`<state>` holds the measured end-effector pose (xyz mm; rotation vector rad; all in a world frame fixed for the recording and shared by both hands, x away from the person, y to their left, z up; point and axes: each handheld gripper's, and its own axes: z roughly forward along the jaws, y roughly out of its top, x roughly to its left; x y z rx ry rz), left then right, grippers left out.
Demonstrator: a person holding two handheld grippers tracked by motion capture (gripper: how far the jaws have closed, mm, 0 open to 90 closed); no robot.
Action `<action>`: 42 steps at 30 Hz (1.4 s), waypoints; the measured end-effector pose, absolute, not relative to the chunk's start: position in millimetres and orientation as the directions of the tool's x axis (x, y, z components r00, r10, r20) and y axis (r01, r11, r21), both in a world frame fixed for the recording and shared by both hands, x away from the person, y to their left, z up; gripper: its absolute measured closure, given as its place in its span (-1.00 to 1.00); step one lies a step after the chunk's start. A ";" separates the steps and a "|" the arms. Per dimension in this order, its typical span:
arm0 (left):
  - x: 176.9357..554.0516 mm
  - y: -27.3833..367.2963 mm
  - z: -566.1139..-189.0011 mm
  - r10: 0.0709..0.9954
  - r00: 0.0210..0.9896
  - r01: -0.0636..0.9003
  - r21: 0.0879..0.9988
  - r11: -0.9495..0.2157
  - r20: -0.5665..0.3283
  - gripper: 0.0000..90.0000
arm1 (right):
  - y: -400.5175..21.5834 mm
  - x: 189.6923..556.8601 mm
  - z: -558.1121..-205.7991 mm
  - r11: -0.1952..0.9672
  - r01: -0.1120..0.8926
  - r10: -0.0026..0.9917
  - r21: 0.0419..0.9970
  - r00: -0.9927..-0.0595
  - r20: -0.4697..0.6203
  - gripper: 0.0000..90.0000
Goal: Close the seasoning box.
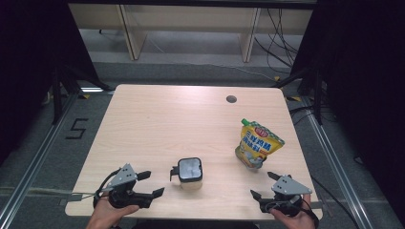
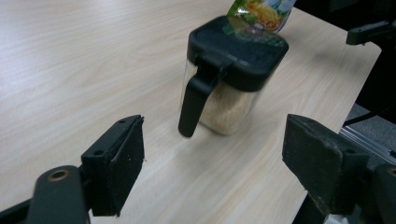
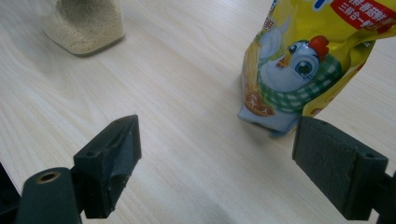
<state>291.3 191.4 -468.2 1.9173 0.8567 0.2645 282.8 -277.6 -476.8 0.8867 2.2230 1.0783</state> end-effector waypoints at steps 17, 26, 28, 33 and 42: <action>267.9 203.4 -488.9 0.688 0.709 0.465 0.836 -0.293 -0.153 -0.62 | -277.7 276.7 -477.4 0.450 0.344 0.738 0.824 -0.663 -0.126 -0.65; 267.5 201.6 -495.6 0.696 0.699 0.483 0.826 -0.291 -0.163 -0.62 | -278.7 270.5 -478.7 0.437 0.367 0.742 0.821 -0.663 -0.099 -0.65; 268.3 202.7 -495.1 0.686 0.714 0.469 0.824 -0.317 -0.142 -0.63 | -278.8 269.7 -478.7 0.444 0.356 0.736 0.822 -0.668 -0.108 -0.65; 268.2 201.9 -495.4 0.683 0.713 0.470 0.831 -0.296 -0.160 -0.64 | -277.8 268.7 -480.1 0.453 0.356 0.731 0.817 -0.673 -0.112 -0.65; 270.0 202.4 -496.8 0.682 0.715 0.466 0.832 -0.301 -0.154 -0.65 | -277.1 269.4 -481.9 0.464 0.366 0.727 0.807 -0.678 -0.111 -0.65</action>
